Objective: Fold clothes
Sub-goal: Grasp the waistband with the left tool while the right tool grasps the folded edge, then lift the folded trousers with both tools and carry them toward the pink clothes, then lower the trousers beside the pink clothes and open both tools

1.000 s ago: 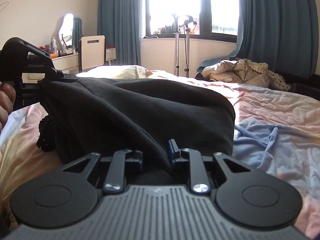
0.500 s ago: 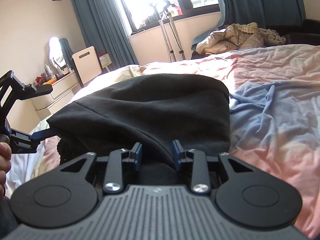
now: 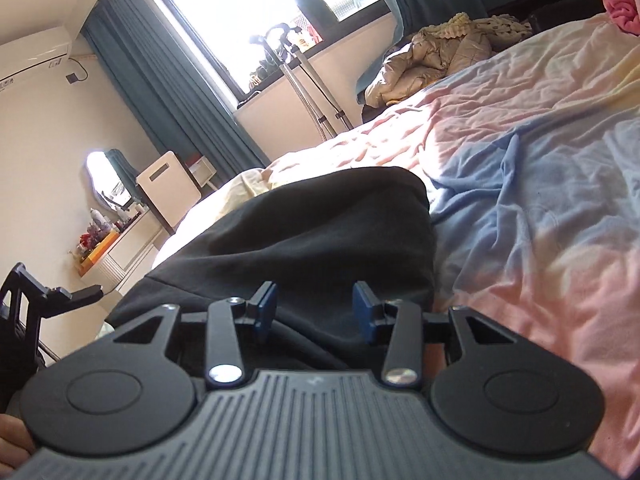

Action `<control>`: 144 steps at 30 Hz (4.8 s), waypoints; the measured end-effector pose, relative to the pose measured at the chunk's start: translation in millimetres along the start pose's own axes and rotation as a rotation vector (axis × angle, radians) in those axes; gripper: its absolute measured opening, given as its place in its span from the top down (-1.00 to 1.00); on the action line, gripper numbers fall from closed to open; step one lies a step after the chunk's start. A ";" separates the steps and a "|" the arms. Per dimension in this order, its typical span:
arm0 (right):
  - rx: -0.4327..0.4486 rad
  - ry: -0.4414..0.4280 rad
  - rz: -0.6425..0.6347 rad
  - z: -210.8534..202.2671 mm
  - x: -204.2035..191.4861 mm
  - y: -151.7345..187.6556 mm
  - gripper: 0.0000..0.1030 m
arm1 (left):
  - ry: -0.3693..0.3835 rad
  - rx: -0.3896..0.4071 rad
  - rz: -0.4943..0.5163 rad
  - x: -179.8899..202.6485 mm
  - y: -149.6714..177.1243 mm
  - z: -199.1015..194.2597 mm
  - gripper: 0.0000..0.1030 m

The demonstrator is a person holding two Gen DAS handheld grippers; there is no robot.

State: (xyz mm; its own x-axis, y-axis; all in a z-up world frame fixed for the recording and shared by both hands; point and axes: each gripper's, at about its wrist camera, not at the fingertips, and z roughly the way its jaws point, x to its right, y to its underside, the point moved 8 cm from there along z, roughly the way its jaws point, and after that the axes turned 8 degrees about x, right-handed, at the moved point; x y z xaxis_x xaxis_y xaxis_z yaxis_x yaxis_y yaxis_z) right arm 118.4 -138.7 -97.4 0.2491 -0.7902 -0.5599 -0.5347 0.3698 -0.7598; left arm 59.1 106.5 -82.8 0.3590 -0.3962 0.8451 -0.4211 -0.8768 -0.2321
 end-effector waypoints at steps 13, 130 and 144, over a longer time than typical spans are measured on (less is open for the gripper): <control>-0.041 -0.002 -0.026 4.9 2.2 19.6 0.14 | -0.102 0.124 -0.167 -40.8 2.3 28.5 -1.00; 0.646 0.778 0.387 -153.9 365.9 -137.6 -0.28 | 0.328 -0.166 0.836 261.9 221.0 305.8 -0.91; 0.744 0.622 -0.011 -209.4 156.0 -171.0 -0.30 | 0.299 0.249 1.138 251.7 65.8 59.1 -0.99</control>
State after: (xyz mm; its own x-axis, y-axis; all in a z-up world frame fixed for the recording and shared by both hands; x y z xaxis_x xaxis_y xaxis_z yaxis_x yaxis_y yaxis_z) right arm 79.6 -427.6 14.3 -0.3347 -0.8339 -0.4389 0.1659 0.4064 -0.8985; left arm 170.9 -66.9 86.1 -0.3353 -0.9273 0.1664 -0.1868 -0.1077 -0.9765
